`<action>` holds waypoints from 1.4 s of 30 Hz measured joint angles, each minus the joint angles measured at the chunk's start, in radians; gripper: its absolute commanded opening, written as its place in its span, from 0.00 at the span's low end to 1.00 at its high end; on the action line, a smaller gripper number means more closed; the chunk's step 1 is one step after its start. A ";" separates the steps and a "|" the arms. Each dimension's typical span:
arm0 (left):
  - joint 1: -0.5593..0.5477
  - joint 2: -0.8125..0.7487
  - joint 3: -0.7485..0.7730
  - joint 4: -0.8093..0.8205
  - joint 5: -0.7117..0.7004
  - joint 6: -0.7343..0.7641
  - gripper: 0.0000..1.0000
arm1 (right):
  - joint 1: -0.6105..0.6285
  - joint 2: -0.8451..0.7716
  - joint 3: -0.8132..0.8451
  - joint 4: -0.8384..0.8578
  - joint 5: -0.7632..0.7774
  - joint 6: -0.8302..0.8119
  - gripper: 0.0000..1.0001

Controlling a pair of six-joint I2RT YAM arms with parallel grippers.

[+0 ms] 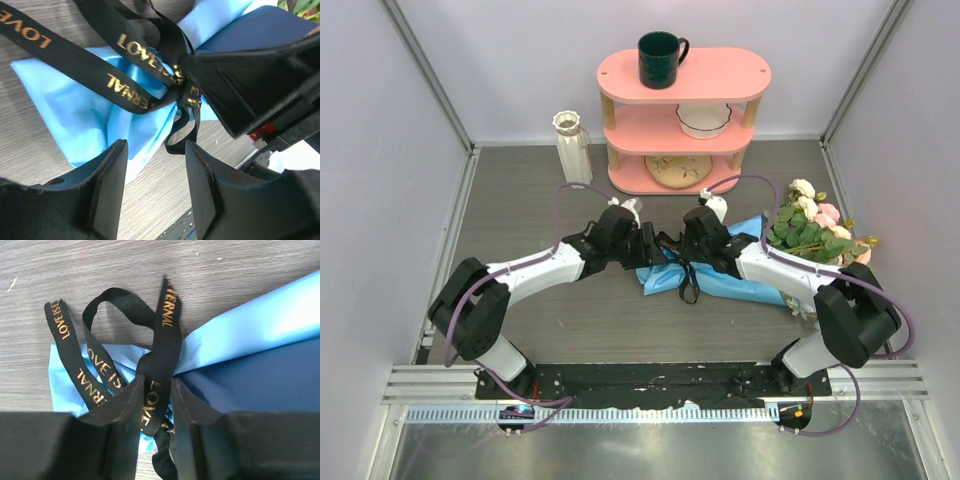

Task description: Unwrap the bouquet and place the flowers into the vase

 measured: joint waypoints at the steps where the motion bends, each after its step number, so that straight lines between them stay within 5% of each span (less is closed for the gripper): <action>1: -0.015 0.000 0.011 -0.016 -0.018 0.010 0.59 | 0.000 0.000 0.000 0.000 0.008 -0.006 0.14; 4: -0.077 -0.015 0.032 -0.063 -0.077 0.053 0.69 | 0.000 0.005 0.003 -0.002 0.026 -0.018 0.01; 7: -0.127 -0.052 0.032 -0.103 -0.116 0.091 0.73 | 0.000 0.007 0.007 -0.008 0.033 -0.029 0.01; 11: -0.143 -0.059 0.052 -0.146 -0.155 0.150 0.56 | 0.000 -0.035 0.008 -0.012 0.027 -0.035 0.01; 24: -0.134 0.175 0.333 -0.323 -0.189 0.375 0.68 | 0.000 -0.256 -0.049 -0.014 -0.026 -0.024 0.01; 39: -0.111 0.268 0.360 -0.321 -0.191 0.408 0.39 | 0.000 -0.350 -0.054 -0.033 -0.031 -0.025 0.01; 41: -0.111 0.272 0.369 -0.321 -0.198 0.409 0.43 | 0.000 -0.350 -0.058 -0.033 -0.040 -0.024 0.01; 42: -0.111 0.274 0.375 -0.322 -0.206 0.410 0.55 | 0.000 -0.348 -0.058 -0.033 -0.045 -0.024 0.01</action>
